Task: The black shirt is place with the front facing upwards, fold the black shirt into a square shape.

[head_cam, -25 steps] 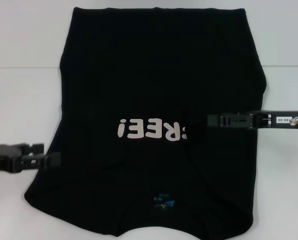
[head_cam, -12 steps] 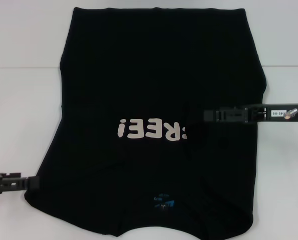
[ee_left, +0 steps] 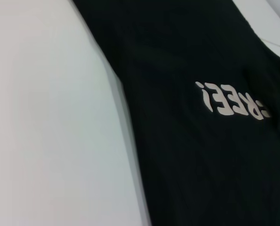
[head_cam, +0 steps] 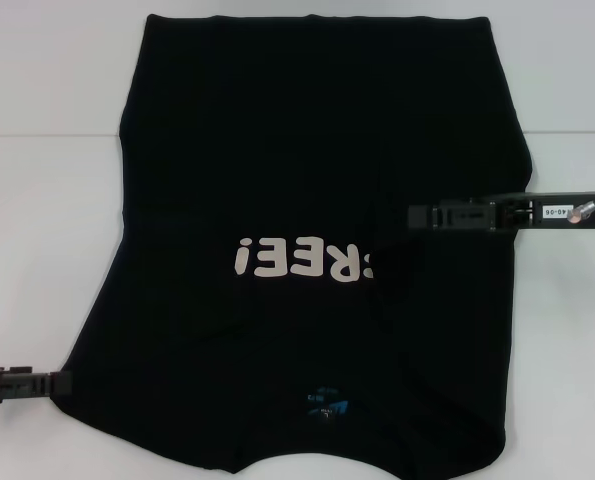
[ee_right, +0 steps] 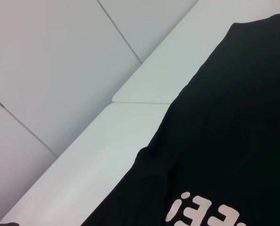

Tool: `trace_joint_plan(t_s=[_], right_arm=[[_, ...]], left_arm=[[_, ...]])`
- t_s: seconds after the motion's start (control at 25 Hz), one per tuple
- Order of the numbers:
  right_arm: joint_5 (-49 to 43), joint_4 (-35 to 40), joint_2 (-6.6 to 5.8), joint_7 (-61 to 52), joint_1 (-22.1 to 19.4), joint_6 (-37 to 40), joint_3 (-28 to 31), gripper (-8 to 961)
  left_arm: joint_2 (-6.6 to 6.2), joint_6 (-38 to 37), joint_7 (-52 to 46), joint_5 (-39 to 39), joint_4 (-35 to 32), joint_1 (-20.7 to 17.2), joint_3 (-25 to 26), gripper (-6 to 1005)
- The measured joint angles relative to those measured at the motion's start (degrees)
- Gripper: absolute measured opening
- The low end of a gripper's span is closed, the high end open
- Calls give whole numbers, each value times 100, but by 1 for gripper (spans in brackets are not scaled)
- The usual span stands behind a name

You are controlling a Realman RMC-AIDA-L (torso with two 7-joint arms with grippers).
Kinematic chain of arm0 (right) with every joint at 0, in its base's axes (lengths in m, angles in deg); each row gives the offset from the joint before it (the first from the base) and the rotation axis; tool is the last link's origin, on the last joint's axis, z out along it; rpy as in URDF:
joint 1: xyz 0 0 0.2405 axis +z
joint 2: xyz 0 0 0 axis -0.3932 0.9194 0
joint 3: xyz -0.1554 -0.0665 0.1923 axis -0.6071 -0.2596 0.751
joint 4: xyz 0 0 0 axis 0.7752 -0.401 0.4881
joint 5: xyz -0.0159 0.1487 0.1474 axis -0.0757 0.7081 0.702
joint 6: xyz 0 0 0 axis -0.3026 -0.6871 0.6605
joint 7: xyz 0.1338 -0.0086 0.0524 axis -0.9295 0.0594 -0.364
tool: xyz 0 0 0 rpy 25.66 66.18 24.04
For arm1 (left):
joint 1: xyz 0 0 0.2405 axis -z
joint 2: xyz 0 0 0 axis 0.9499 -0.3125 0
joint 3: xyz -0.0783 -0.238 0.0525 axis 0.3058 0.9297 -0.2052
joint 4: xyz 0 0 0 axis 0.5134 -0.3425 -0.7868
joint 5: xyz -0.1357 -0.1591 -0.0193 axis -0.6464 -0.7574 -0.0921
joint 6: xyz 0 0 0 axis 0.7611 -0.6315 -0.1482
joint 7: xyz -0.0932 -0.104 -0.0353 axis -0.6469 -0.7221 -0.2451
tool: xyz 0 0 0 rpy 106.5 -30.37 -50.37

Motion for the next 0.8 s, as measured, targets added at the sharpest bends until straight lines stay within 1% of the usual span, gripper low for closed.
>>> trace_joint_plan(t_s=[0.4, 0.8], right_arm=[[24, 6, -2, -5, 1, 0, 32, 927], [29, 7, -2, -5, -2, 0, 45, 927]], left_arm=[[10, 46, -49, 414, 127, 244, -12, 942], [14, 7, -52, 563, 229, 399, -14, 939]])
